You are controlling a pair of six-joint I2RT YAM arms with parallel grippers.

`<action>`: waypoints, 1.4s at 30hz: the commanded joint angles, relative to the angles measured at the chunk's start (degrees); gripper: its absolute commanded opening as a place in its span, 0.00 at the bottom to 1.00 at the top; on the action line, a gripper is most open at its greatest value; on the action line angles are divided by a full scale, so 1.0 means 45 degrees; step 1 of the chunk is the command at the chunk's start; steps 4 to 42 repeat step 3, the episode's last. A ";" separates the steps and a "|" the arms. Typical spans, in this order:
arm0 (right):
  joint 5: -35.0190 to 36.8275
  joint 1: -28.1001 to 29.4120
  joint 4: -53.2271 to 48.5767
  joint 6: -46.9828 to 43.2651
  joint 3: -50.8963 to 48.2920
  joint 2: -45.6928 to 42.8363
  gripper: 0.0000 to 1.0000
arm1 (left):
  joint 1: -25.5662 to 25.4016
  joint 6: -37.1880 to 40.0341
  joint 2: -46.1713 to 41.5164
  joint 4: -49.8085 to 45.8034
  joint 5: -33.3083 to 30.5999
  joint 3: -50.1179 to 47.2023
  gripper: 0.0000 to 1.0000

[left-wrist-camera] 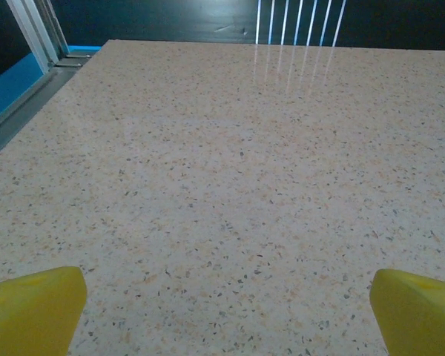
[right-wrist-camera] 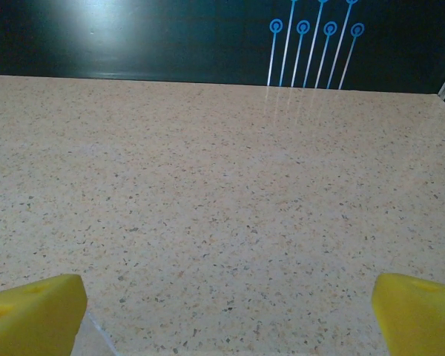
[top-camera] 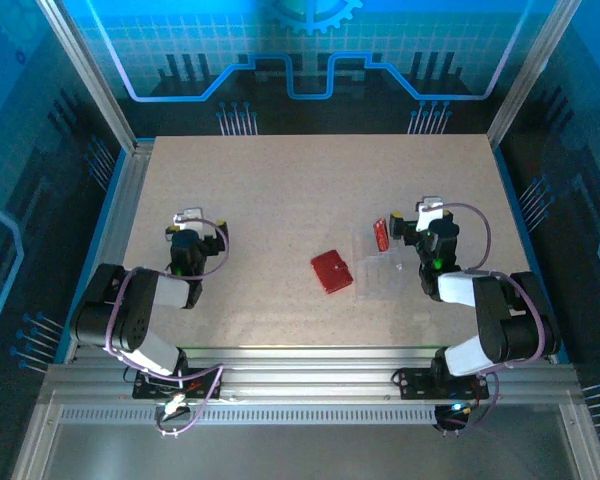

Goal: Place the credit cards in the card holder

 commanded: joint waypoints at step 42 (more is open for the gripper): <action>-0.0111 0.0005 -0.0951 -0.0400 0.0019 0.0307 1.00 | 0.0427 -0.0085 -0.0025 -0.0285 0.1417 0.0409 0.99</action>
